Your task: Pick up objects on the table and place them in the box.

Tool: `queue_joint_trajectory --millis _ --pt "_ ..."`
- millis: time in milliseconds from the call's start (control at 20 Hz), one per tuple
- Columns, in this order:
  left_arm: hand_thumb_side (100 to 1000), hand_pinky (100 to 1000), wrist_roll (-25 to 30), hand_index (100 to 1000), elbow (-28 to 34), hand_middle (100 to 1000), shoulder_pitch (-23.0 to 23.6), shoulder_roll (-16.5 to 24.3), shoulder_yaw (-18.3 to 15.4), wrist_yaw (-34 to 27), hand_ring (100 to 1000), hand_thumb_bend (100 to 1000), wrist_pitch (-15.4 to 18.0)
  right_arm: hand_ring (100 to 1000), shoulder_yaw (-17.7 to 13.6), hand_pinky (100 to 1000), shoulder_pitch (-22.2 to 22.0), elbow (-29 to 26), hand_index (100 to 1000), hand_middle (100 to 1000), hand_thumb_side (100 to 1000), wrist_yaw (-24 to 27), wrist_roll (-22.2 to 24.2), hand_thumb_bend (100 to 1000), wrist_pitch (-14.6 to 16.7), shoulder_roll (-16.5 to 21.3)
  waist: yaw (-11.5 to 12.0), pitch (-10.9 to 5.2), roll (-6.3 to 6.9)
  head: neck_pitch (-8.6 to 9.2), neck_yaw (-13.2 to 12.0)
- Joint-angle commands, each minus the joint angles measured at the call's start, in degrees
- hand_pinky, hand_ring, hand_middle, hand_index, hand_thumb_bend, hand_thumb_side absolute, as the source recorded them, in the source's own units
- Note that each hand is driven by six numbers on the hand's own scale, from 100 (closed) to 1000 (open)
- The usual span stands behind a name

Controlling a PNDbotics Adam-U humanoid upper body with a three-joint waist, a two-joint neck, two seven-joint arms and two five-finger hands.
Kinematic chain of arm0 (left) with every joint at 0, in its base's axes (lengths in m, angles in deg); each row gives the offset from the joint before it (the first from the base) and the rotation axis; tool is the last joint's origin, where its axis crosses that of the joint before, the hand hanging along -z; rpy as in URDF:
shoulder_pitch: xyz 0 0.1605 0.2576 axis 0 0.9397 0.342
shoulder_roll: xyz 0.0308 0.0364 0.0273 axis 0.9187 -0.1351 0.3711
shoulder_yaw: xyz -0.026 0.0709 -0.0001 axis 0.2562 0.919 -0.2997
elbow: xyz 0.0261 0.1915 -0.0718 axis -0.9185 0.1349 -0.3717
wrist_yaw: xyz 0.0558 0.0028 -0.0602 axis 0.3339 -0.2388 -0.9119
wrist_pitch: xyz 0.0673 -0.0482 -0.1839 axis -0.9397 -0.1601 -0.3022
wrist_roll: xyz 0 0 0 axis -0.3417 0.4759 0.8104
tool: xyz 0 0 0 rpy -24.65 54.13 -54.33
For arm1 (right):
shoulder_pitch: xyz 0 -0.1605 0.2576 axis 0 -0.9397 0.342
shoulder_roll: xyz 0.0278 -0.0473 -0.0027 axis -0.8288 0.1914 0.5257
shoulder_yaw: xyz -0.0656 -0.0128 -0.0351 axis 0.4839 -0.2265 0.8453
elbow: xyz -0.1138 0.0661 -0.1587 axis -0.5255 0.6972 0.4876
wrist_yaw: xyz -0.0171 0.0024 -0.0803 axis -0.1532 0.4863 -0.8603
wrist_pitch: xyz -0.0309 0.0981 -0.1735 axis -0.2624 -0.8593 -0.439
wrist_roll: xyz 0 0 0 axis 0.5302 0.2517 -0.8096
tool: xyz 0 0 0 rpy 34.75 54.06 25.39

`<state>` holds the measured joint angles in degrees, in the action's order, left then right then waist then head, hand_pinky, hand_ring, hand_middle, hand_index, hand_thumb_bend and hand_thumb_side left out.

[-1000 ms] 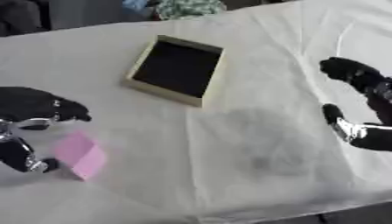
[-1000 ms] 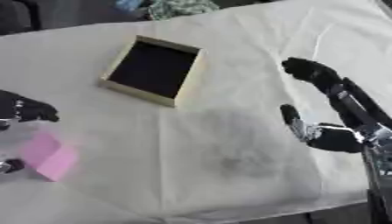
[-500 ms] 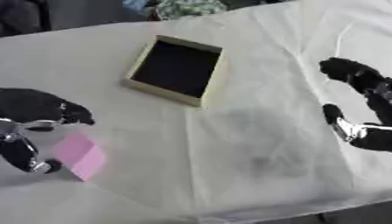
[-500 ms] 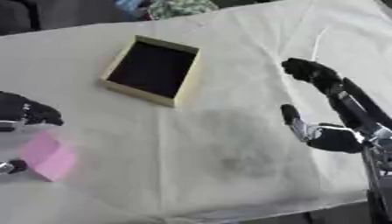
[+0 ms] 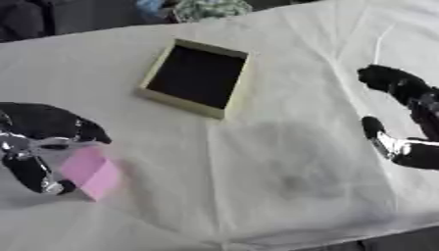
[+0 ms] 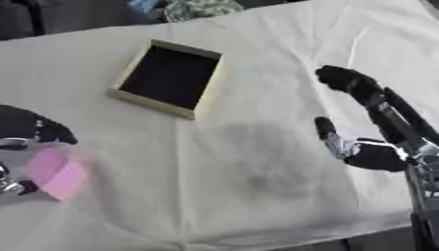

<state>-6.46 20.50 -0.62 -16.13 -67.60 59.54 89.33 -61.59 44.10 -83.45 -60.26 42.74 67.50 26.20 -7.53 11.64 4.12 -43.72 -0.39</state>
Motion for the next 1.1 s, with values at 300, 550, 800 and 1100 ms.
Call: queue_joint_trajectory --millis 300,550,800,1100 --pt "313 893 1.7 956 -1.3 850 -1.4 0.1 0.3 0.6 896 310 2.1 924 -0.1 926 0.5 -0.7 990 899 350 0.5 0.1 144 0.0 1.2 -0.3 -0.70 -0.12 0.41 -0.1" --pt "322 868 1.1 831 -1.5 687 -1.5 -0.2 0.2 0.1 845 181 1.9 924 -0.1 927 0.5 -0.7 991 899 350 0.5 0.2 142 0.0 1.2 -0.4 -0.70 -0.10 0.37 0.0" --pt "335 839 -1.2 701 -0.9 527 -1.7 -0.1 -0.6 -0.4 791 100 0.8 924 -0.1 927 0.5 -0.7 991 899 350 0.5 0.1 139 -0.1 1.2 -0.4 -0.73 -0.06 0.35 0.1" --pt "342 839 -1.7 689 1.4 515 -2.4 0.5 -2.2 -1.0 786 100 -0.4 924 -0.2 927 0.4 -0.7 990 899 349 0.5 0.2 137 -0.2 1.2 -0.3 -0.87 0.13 0.31 0.2"
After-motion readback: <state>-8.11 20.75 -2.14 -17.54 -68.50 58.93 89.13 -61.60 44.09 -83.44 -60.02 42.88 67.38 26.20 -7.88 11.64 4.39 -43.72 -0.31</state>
